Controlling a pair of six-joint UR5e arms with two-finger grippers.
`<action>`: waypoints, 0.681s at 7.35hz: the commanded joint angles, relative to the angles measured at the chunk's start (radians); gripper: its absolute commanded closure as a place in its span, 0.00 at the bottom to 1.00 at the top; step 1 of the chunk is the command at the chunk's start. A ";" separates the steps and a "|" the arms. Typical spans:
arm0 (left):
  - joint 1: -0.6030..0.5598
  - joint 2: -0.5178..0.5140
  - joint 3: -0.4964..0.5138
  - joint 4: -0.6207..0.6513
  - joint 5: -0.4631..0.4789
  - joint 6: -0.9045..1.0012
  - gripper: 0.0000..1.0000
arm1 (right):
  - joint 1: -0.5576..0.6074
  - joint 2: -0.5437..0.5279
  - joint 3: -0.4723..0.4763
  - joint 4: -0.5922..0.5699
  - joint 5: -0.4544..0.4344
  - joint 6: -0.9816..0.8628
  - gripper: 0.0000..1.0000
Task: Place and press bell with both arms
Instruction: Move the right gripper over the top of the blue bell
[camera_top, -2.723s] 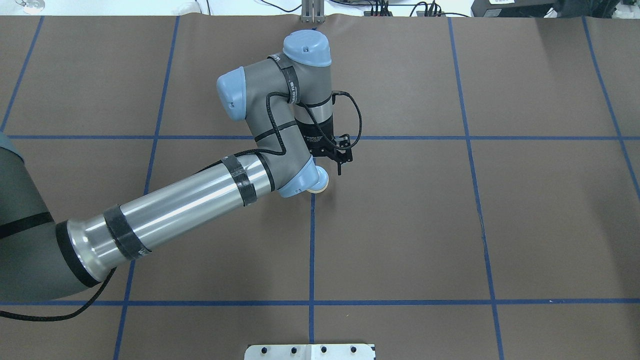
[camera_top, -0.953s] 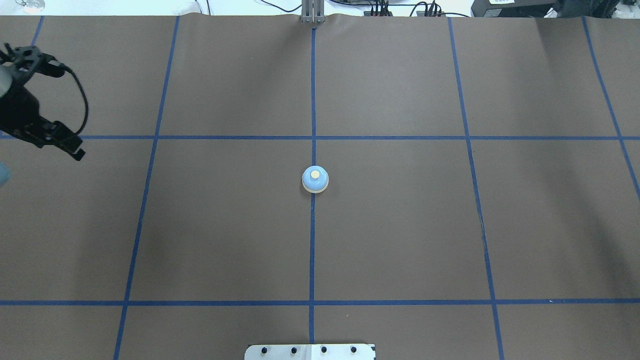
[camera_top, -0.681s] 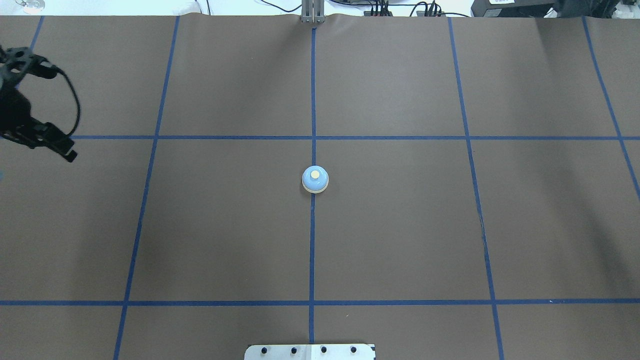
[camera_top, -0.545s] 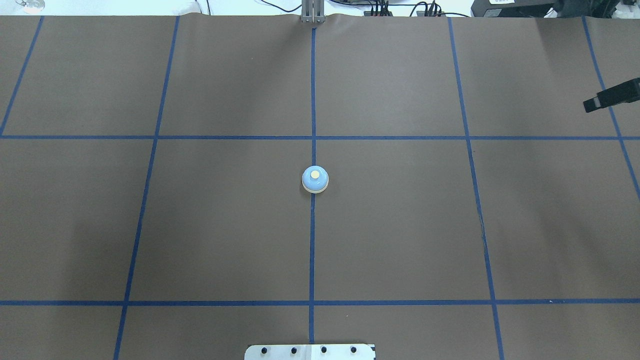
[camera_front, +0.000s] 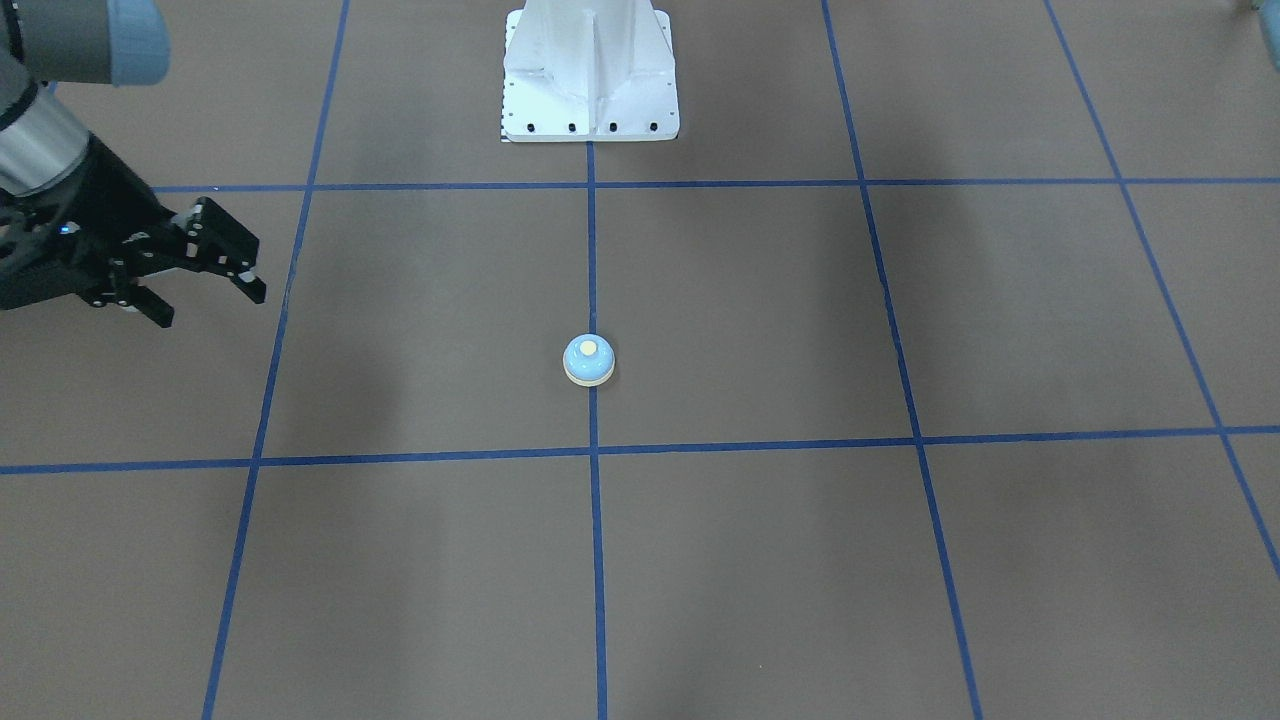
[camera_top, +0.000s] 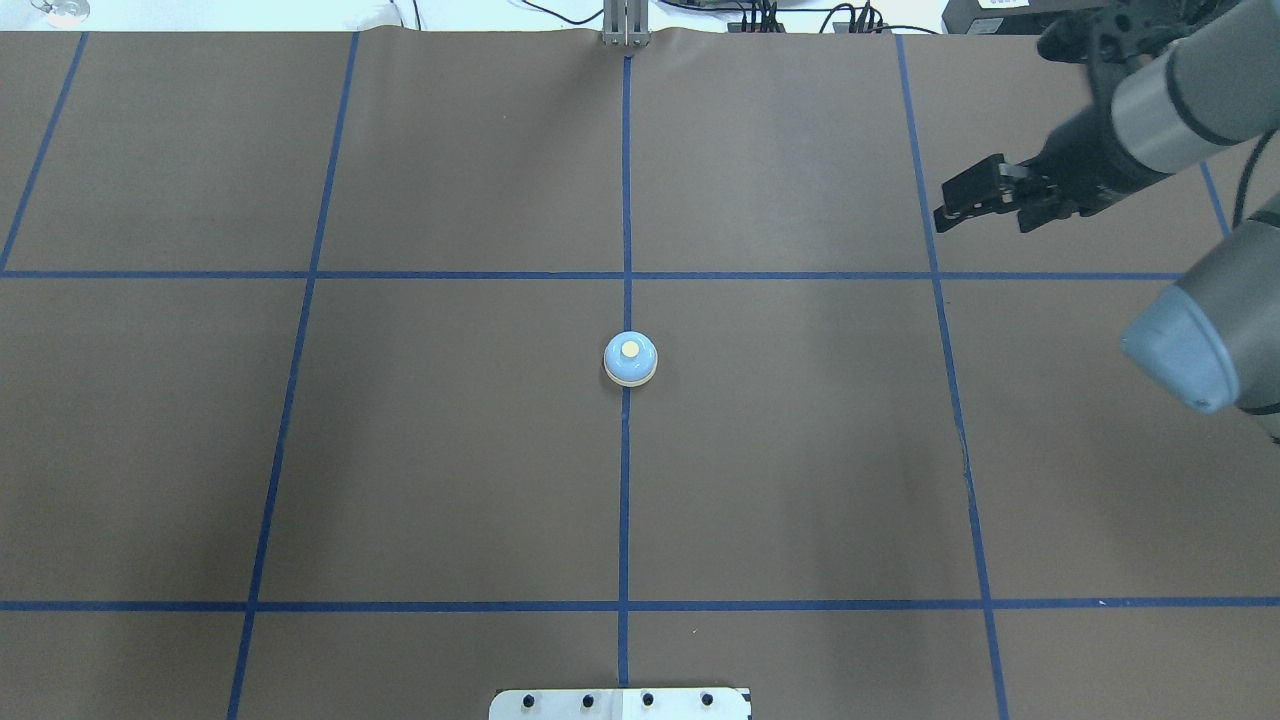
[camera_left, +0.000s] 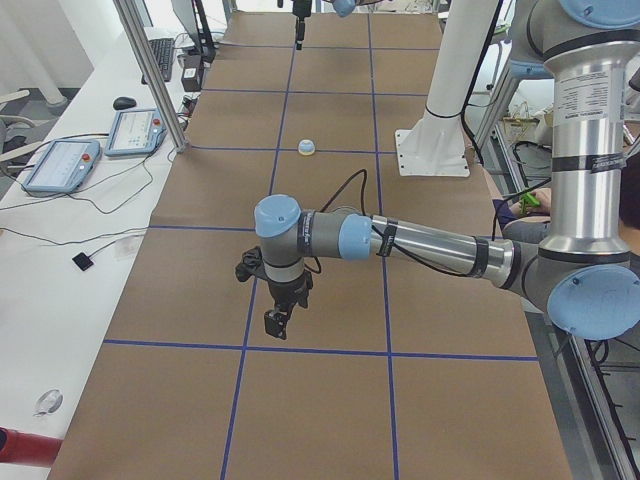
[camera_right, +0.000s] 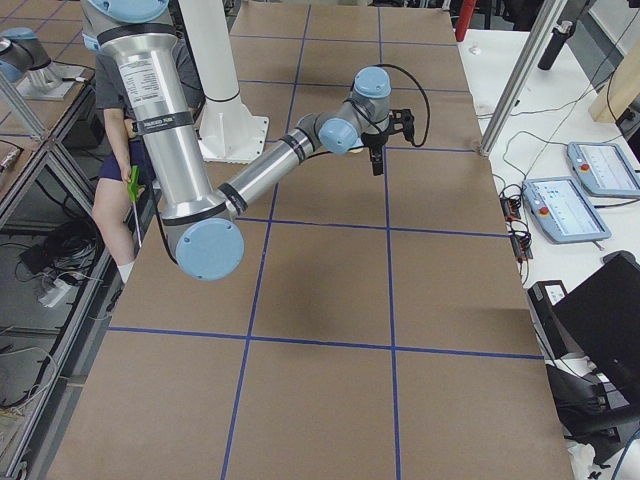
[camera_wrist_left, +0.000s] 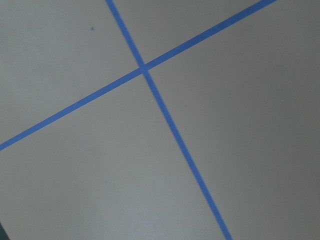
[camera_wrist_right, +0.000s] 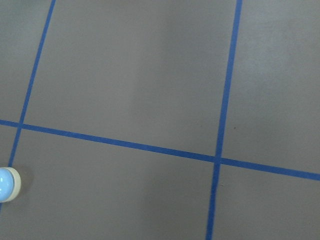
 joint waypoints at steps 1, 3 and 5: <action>-0.120 0.004 0.066 -0.010 -0.140 0.026 0.00 | -0.175 0.159 -0.007 -0.149 -0.145 0.152 0.00; -0.125 0.024 0.054 -0.013 -0.146 0.024 0.00 | -0.266 0.252 -0.077 -0.176 -0.208 0.194 0.16; -0.125 0.024 0.048 -0.015 -0.145 0.027 0.00 | -0.294 0.406 -0.270 -0.180 -0.219 0.242 0.93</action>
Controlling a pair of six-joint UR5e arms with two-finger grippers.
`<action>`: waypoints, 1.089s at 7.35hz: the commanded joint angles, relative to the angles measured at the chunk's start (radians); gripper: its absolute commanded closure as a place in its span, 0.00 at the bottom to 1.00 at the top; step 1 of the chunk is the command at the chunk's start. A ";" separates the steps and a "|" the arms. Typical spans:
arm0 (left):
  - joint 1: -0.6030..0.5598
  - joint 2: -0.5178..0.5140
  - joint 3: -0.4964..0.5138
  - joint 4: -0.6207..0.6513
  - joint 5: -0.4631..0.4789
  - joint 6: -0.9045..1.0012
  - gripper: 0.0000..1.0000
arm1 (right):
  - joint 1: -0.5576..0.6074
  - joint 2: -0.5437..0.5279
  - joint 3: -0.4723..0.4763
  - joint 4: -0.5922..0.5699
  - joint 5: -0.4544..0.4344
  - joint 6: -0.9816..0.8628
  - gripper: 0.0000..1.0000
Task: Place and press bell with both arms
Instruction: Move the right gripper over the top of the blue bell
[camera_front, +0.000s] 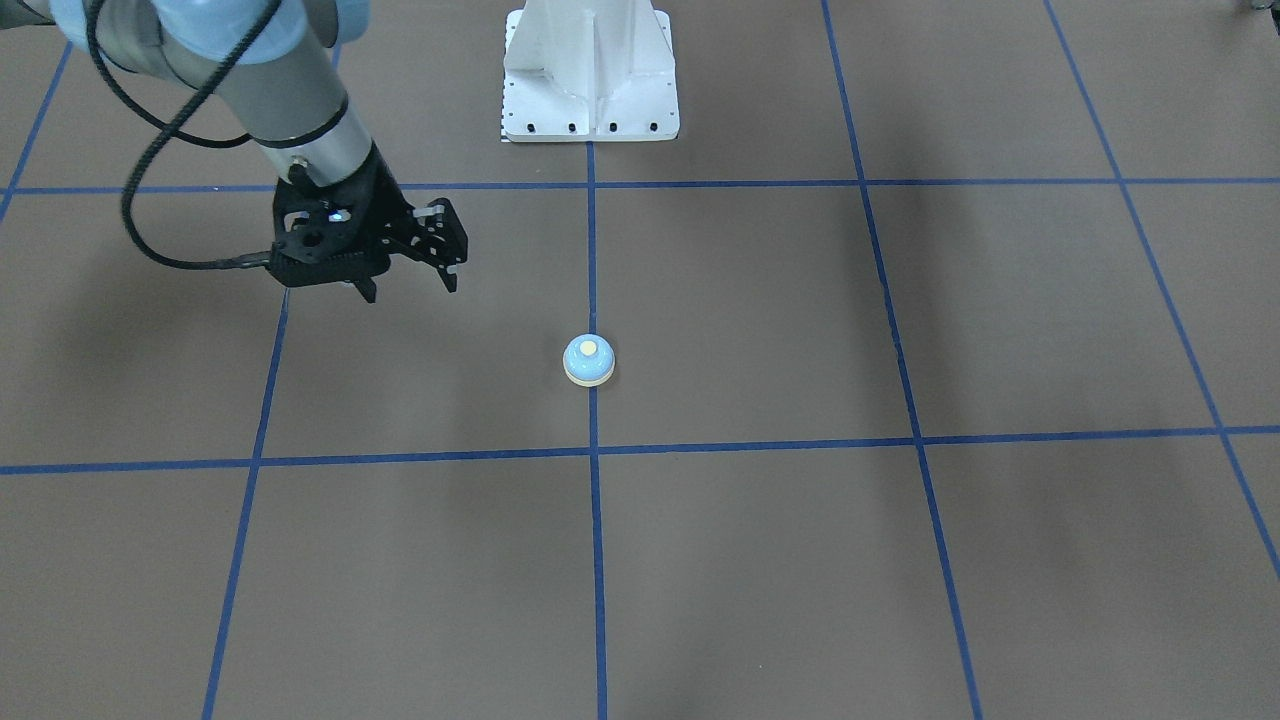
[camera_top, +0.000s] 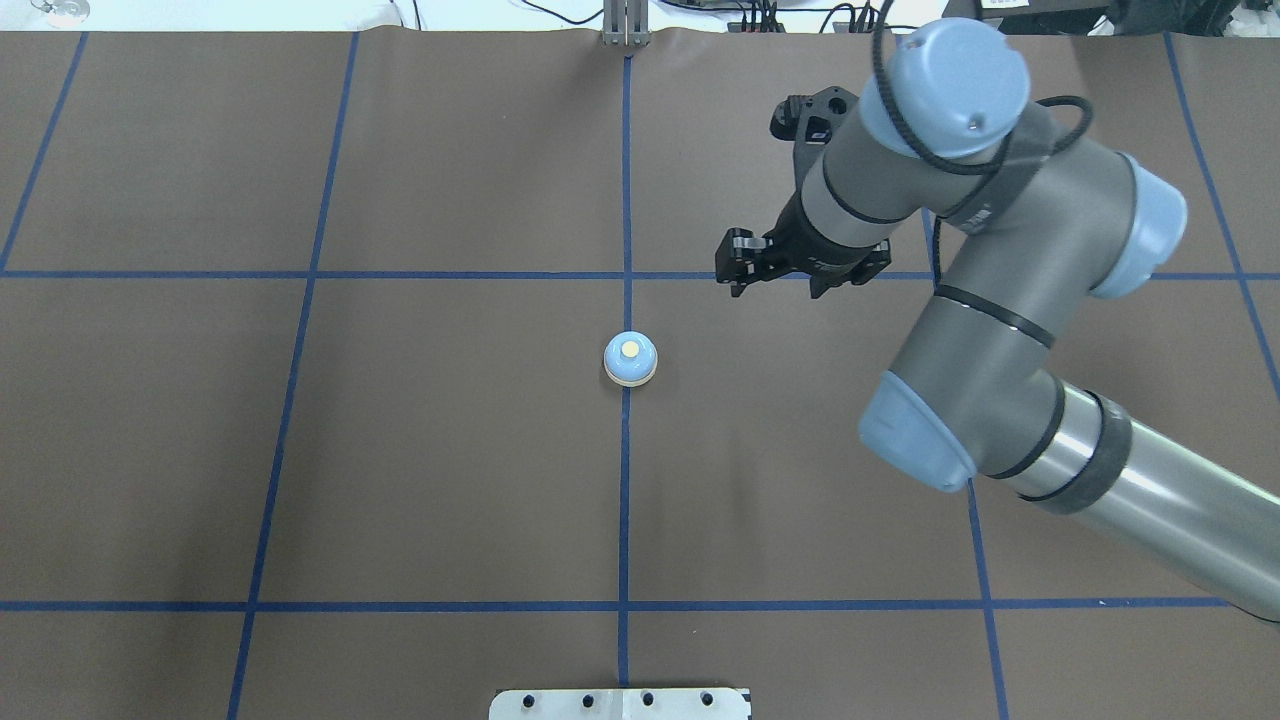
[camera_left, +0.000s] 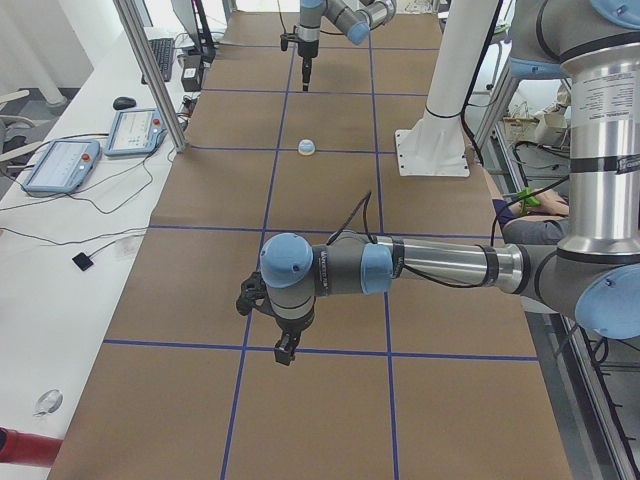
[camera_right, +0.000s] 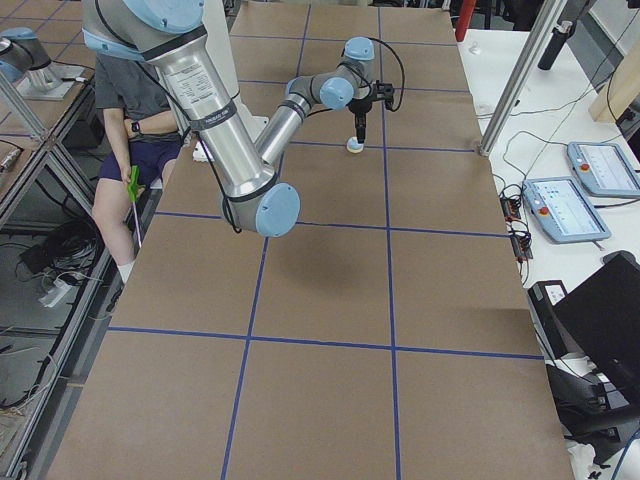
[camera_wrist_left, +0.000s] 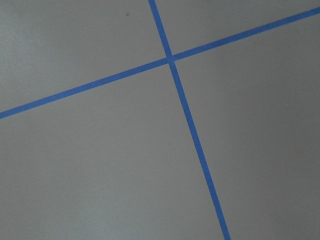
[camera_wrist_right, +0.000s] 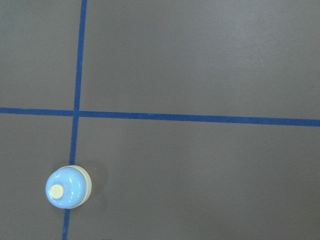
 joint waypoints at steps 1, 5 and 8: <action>-0.001 -0.001 -0.003 -0.001 0.000 0.001 0.00 | -0.044 0.122 -0.164 -0.001 -0.019 0.022 1.00; -0.001 0.007 -0.003 -0.008 0.000 0.008 0.00 | -0.146 0.210 -0.331 0.085 -0.118 0.135 1.00; -0.001 0.009 -0.001 -0.024 0.001 0.007 0.00 | -0.183 0.212 -0.381 0.139 -0.186 0.177 1.00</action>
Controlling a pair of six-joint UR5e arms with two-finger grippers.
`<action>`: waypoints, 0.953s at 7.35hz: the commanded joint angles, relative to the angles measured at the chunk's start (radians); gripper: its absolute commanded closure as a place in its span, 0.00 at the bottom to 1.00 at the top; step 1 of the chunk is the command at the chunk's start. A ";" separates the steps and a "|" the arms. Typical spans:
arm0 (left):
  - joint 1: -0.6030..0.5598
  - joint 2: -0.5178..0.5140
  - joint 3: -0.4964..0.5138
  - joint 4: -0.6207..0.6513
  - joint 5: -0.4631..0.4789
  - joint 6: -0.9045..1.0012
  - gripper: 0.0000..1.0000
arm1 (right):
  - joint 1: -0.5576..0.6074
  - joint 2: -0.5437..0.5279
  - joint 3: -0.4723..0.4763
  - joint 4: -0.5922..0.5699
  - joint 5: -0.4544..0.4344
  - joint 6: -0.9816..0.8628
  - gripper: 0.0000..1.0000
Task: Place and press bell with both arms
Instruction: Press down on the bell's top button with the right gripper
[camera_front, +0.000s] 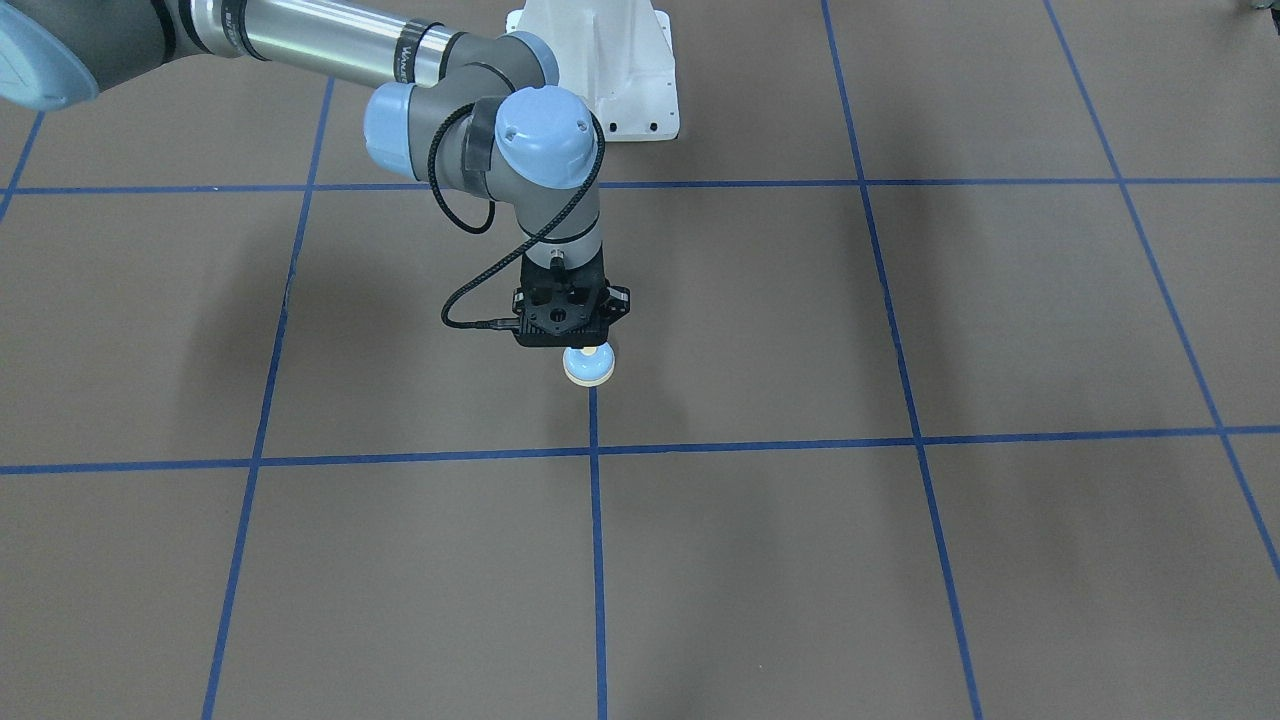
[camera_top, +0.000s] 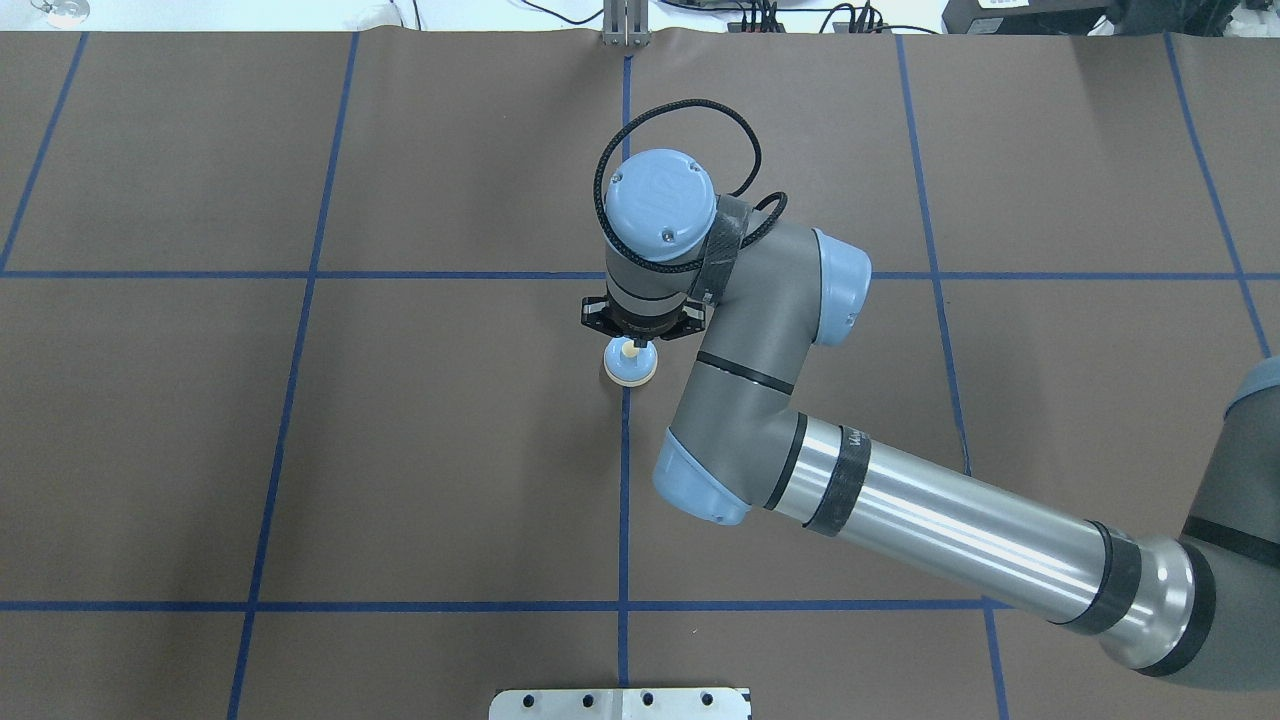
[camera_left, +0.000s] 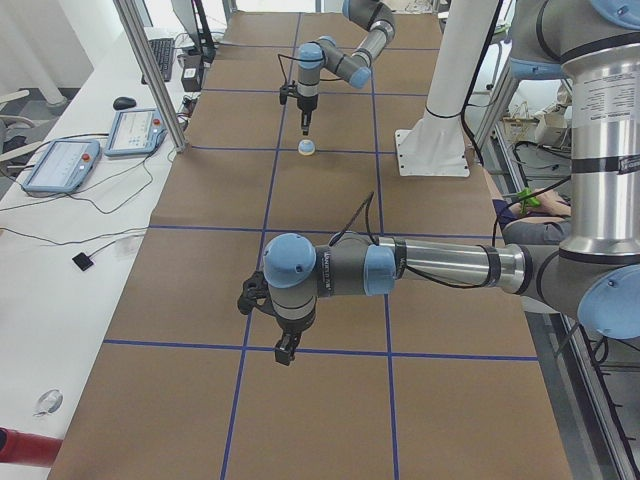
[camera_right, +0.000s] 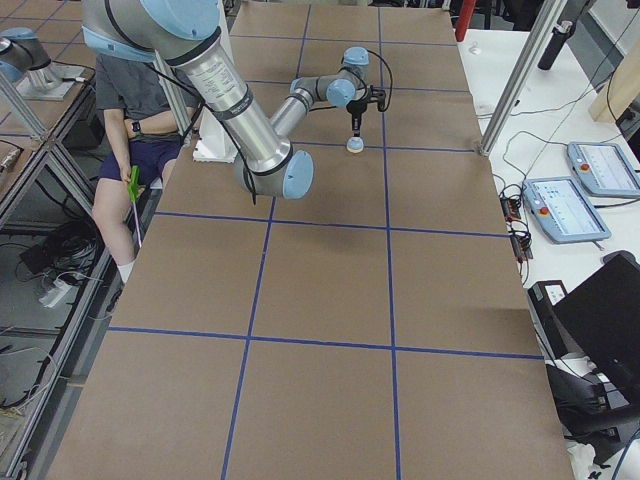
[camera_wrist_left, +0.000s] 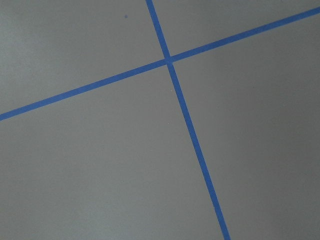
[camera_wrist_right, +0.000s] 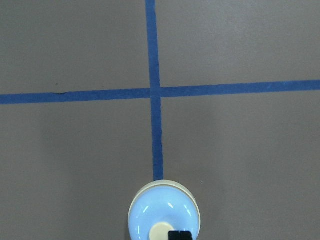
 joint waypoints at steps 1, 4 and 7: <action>0.000 0.001 0.001 -0.002 0.001 -0.001 0.00 | -0.020 0.001 -0.014 0.010 -0.027 0.012 1.00; 0.000 0.001 0.001 -0.002 0.001 -0.001 0.00 | -0.023 0.001 -0.014 0.010 -0.027 0.012 1.00; 0.000 -0.001 0.001 -0.002 0.001 -0.004 0.00 | -0.023 0.001 -0.029 0.028 -0.031 0.010 1.00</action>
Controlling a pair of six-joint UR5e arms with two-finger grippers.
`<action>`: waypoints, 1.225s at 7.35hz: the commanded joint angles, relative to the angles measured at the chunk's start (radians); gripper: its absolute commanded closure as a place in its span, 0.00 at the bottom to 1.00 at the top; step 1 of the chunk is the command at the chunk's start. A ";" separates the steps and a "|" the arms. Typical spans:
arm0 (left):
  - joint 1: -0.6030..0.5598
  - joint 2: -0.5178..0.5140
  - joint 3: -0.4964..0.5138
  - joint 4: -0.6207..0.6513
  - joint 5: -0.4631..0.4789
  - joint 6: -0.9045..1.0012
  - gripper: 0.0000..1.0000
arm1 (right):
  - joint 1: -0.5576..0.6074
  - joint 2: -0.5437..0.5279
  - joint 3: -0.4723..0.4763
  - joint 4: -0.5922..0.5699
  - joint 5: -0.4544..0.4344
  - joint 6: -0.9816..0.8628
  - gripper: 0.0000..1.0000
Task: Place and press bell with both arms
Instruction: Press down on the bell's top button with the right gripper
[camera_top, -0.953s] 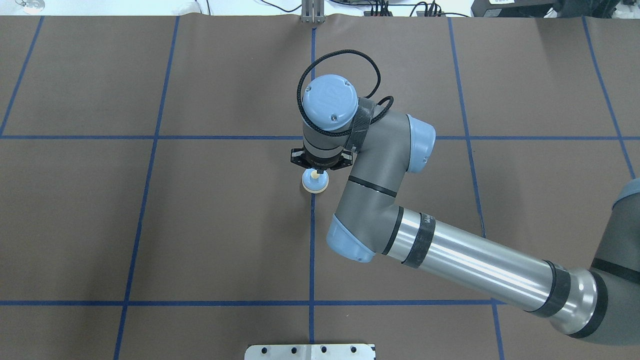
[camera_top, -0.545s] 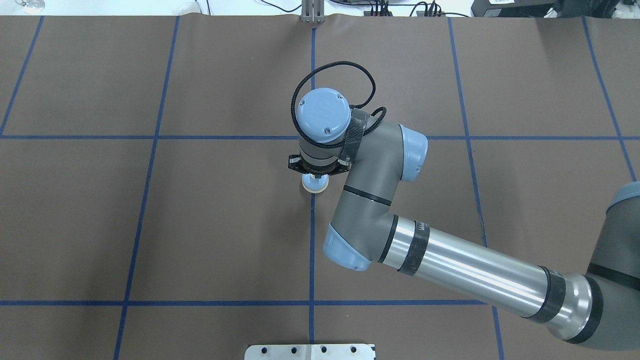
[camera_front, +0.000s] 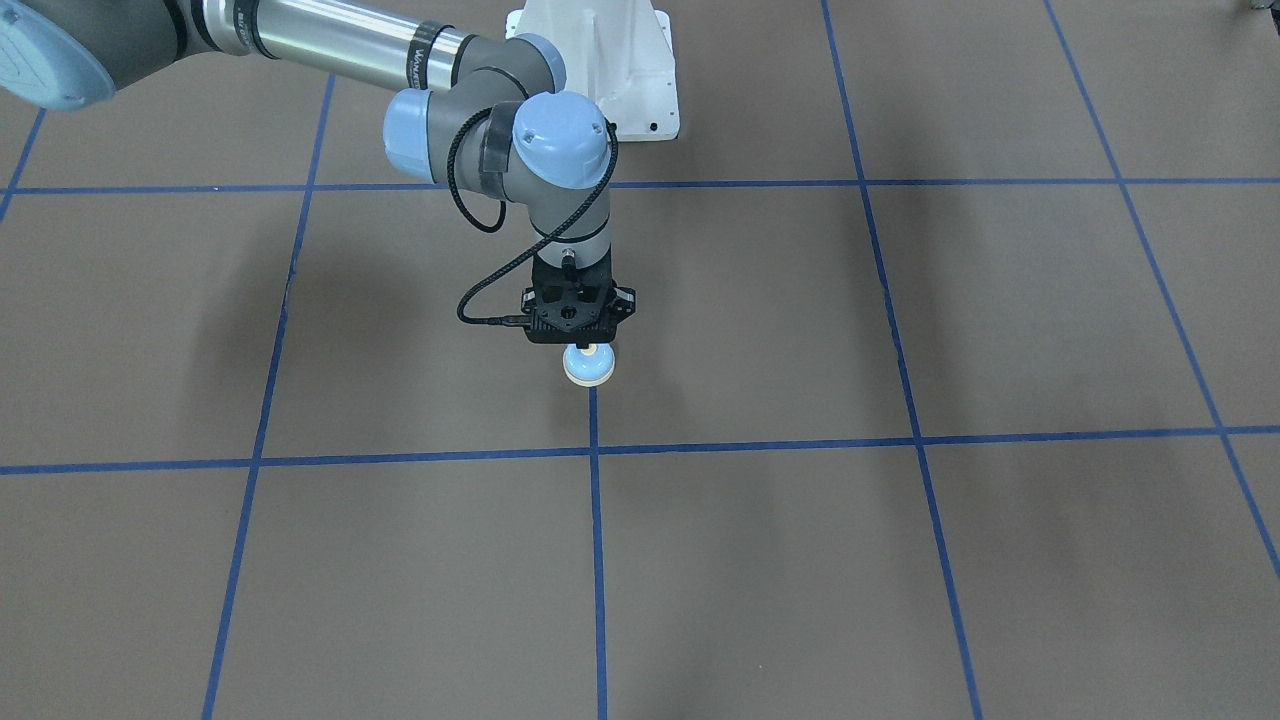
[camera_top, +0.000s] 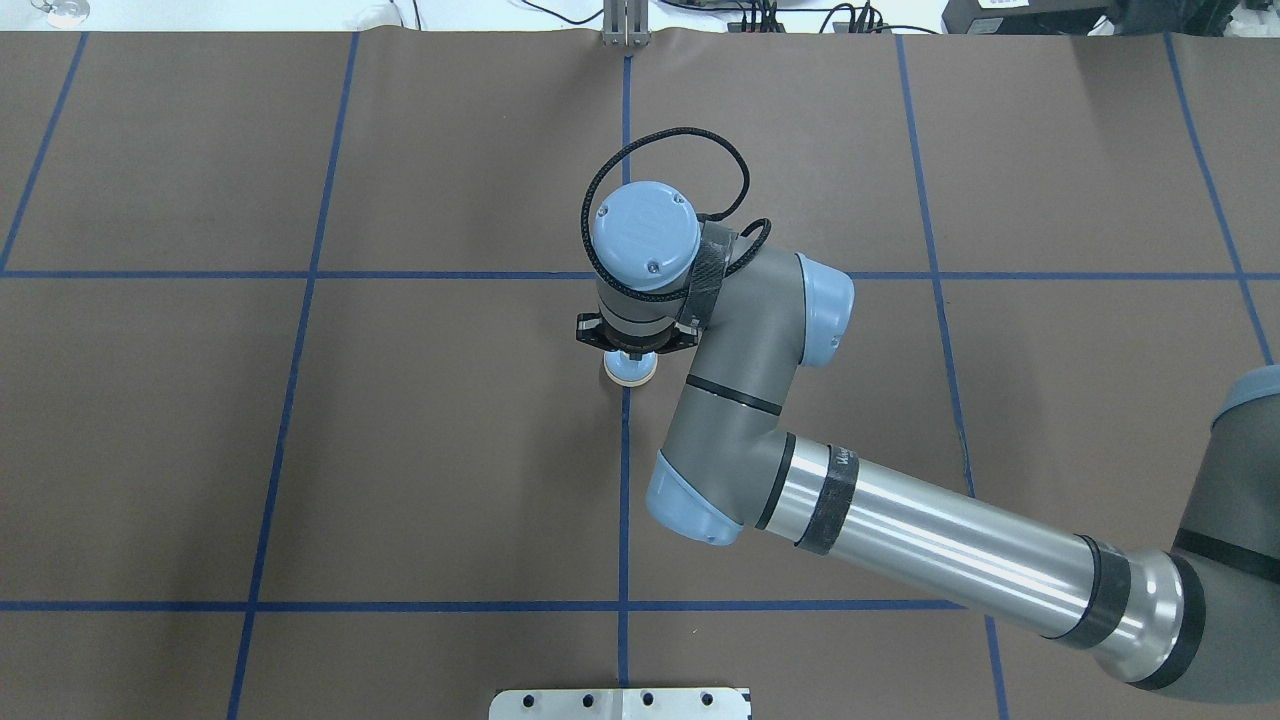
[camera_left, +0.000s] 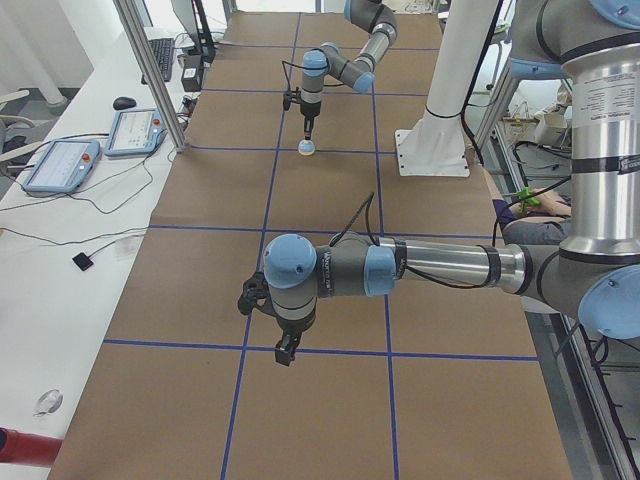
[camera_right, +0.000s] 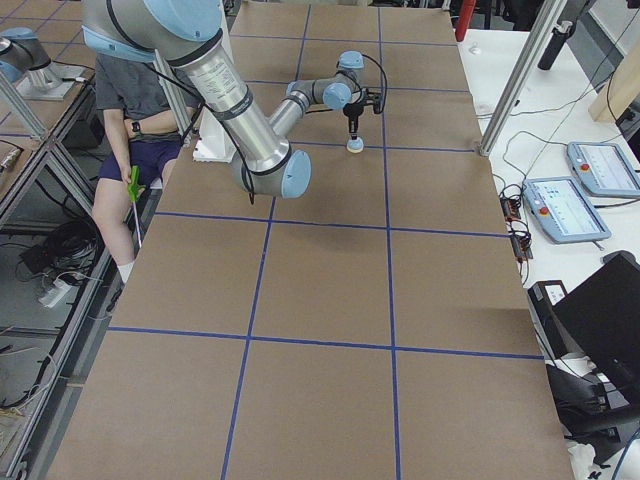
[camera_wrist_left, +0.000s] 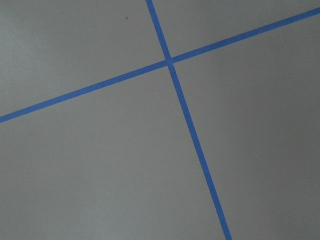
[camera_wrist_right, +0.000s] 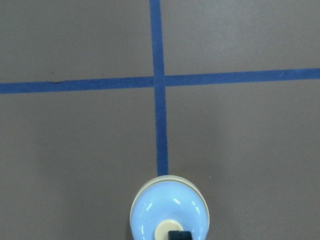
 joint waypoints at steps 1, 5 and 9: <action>0.000 0.000 0.000 0.000 0.000 -0.002 0.00 | 0.000 0.014 -0.030 0.016 -0.002 -0.001 1.00; 0.000 -0.001 0.002 0.000 0.000 -0.002 0.00 | 0.000 0.022 -0.029 0.015 0.000 -0.007 1.00; 0.002 -0.001 0.006 -0.002 -0.002 -0.002 0.00 | 0.064 0.024 0.047 -0.032 0.079 -0.014 1.00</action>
